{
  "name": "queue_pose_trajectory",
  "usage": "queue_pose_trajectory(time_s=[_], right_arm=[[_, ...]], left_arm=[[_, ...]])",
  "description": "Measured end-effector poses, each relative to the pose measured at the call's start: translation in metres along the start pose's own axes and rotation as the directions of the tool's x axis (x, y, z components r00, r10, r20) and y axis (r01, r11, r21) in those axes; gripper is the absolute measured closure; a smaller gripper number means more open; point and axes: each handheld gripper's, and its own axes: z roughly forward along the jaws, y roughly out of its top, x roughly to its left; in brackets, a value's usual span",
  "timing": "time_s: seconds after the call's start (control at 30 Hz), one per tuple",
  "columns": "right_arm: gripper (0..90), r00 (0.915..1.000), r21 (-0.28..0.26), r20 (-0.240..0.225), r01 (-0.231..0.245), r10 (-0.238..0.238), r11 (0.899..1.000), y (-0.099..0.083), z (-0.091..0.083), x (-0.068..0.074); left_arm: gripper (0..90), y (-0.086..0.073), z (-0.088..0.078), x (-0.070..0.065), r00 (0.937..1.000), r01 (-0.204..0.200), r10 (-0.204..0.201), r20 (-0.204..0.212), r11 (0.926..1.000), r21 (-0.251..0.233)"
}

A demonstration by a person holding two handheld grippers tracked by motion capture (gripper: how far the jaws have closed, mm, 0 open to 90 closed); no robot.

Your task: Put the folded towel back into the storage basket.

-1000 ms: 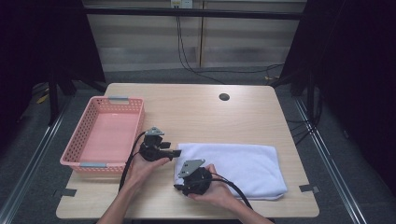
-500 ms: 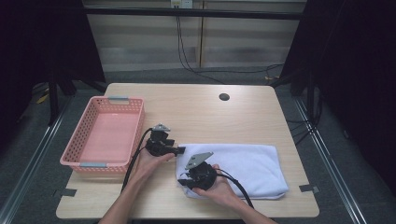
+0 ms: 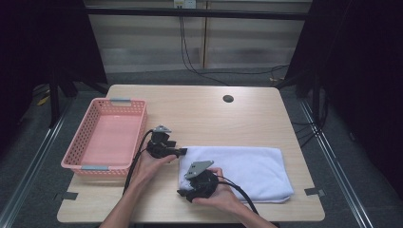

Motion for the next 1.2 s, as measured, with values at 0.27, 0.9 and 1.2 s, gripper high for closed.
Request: queue_pose_trajectory(time_s=[0.27, 0.9, 1.2], right_arm=[[70.7, 0.9945, 0.006, 0.102, 0.023, -0.023, 1.000, -0.002, -0.002, 0.001], [75.9, 0.9892, -0.055, -0.029, -0.145, 0.144, 0.988, -0.009, -0.027, -0.014], [76.0, 0.9761, -0.150, -0.069, -0.214, 0.206, 0.965, 0.003, -0.050, -0.022]], left_arm=[[32.5, 0.000, 0.004, -0.001, 0.9998, -0.018, 0.018, 0.006, 0.9998, 0.002], [78.4, 0.005, 0.010, -0.020, 0.9831, -0.088, 0.077, 0.166, 0.9942, 0.061], [79.9, 0.020, -0.017, -0.018, 0.9814, -0.007, 0.013, 0.192, 0.9993, -0.036]])
